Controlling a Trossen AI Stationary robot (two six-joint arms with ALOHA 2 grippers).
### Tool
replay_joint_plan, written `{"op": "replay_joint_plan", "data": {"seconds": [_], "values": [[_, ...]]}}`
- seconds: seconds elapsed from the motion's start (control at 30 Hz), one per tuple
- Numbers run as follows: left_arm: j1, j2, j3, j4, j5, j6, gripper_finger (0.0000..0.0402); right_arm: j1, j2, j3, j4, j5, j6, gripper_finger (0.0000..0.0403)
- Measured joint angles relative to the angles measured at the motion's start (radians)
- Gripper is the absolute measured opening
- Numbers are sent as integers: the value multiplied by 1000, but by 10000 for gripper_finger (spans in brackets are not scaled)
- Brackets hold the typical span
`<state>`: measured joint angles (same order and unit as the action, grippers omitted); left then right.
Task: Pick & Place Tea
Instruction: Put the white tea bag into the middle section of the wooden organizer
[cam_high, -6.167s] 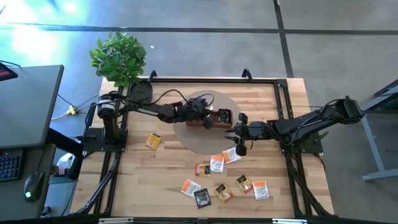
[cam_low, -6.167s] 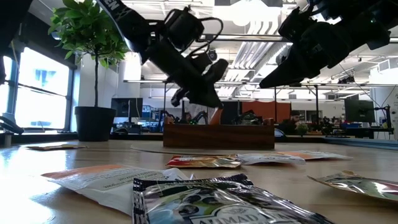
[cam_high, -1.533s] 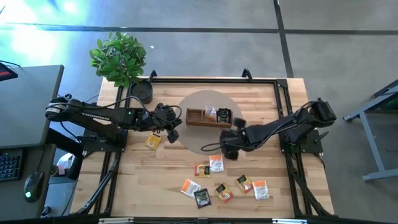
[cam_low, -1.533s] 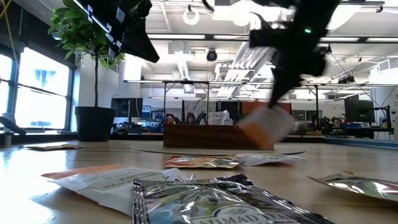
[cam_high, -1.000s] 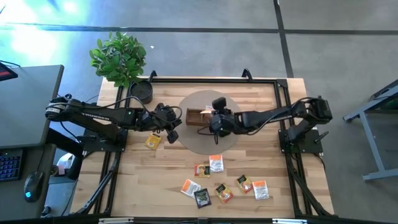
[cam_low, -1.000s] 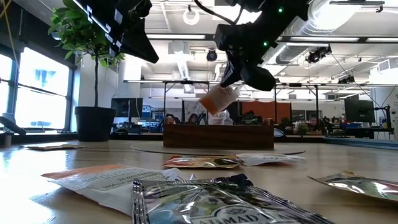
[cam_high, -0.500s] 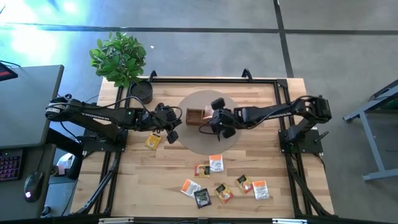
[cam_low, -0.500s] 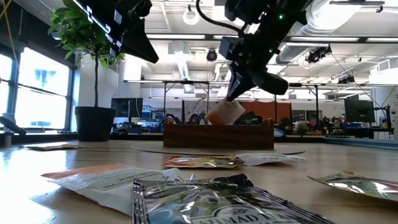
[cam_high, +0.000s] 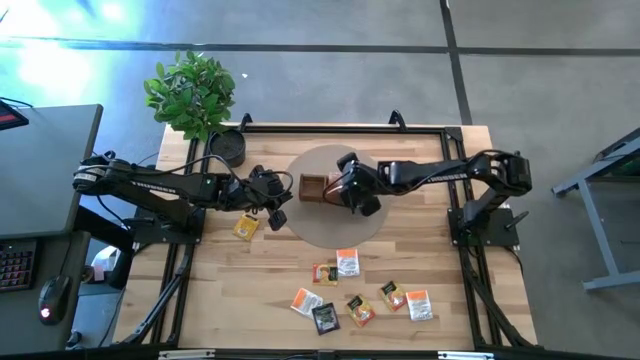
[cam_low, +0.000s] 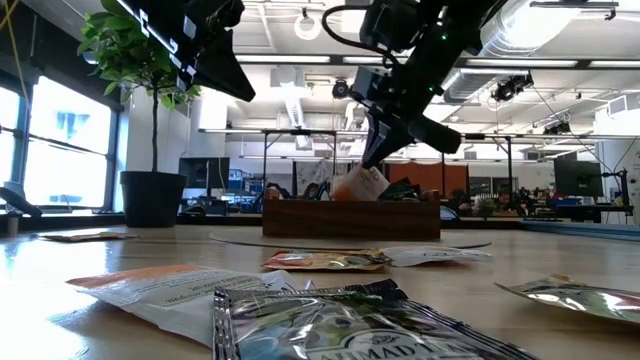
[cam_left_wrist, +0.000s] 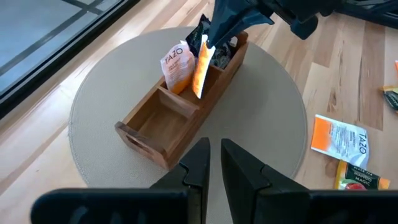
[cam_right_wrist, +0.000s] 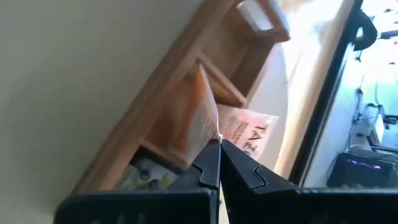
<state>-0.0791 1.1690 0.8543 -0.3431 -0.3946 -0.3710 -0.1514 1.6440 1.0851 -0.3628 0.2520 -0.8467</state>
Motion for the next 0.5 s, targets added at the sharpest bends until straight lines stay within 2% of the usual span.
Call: {"op": "replay_joint_plan", "data": {"seconds": [0.23, 0.5], "values": [[0, 0, 0, 0, -18, -3, 39, -33, 0, 0, 66, -12, 135, 8], [0, 0, 0, 0, -22, -4, 39, -60, 0, 0, 22, -59, 166, 56]]}}
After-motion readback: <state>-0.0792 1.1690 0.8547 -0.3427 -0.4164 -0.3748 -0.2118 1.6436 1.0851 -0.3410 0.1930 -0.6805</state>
